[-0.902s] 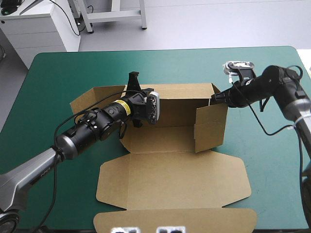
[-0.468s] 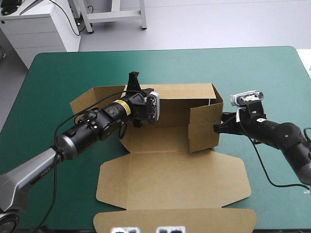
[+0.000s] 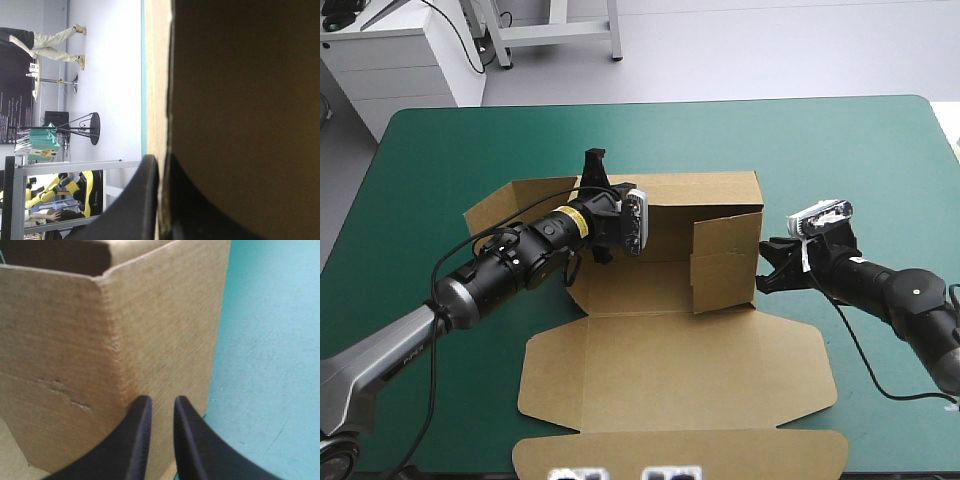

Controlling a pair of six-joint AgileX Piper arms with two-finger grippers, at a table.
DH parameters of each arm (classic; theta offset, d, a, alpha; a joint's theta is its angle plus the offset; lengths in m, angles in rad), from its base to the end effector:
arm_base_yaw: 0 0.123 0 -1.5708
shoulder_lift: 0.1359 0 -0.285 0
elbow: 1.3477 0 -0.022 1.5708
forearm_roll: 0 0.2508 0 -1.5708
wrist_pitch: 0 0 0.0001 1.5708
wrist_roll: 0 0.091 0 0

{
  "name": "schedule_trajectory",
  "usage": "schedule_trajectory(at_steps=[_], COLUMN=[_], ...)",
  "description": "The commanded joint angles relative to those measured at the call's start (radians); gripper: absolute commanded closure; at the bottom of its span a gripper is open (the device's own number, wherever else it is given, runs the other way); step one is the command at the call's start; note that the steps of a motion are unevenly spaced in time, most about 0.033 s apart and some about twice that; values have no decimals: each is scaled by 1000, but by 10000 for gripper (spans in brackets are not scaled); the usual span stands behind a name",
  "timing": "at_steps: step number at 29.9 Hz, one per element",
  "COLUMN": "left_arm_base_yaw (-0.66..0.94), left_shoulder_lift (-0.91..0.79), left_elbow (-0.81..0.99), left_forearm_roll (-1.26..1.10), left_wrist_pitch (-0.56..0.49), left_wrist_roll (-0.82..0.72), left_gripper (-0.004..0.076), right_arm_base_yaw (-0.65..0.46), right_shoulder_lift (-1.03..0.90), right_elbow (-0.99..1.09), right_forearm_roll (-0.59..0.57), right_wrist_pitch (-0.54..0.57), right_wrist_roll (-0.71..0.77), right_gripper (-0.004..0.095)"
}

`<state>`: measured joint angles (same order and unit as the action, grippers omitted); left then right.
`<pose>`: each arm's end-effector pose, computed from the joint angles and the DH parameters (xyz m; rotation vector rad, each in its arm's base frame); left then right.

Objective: Fold the box

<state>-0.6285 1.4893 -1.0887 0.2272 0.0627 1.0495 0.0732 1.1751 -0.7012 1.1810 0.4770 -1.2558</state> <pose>0.2803 -0.2021 0.3178 1.6005 1.1504 0.4406 0.2327 0.0559 0.2790 -0.4536 2.0728 0.4438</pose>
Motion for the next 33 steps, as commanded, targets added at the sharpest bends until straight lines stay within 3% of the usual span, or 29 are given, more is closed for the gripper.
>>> schedule_trajectory(at_steps=[1,5,14,18,21,31,33], left_arm_base_yaw=[-3,-3,-3,-3,-3,-3,-5], left_shoulder_lift=[-33,-33,-33,-33,-33,-33,-33], left_elbow=[-25,-25,-25,-25,-25,-25,-25], left_forearm_roll=[-15,-15,-15,-15,-15,-15,-20], left_wrist_pitch=[-36,-36,-40,-40,-40,-44,-40], left_wrist_roll=[-4,-4,-4,-4,3,-3,-9], left_gripper=[732,732,732,732,732,732,732], right_arm_base_yaw=[0,0,0,1,21,174,179], right_shoulder_lift=[-26,-26,-23,0,31,131,136], right_elbow=[-26,-26,-26,-28,-28,-61,-61], right_forearm_roll=[35,35,32,52,75,87,83], right_wrist_pitch=[39,94,124,132,89,-249,-276], right_wrist_roll=[-22,-57,-92,-143,-147,-148,-125], right_gripper=[528,426,355,181,98,94,95])
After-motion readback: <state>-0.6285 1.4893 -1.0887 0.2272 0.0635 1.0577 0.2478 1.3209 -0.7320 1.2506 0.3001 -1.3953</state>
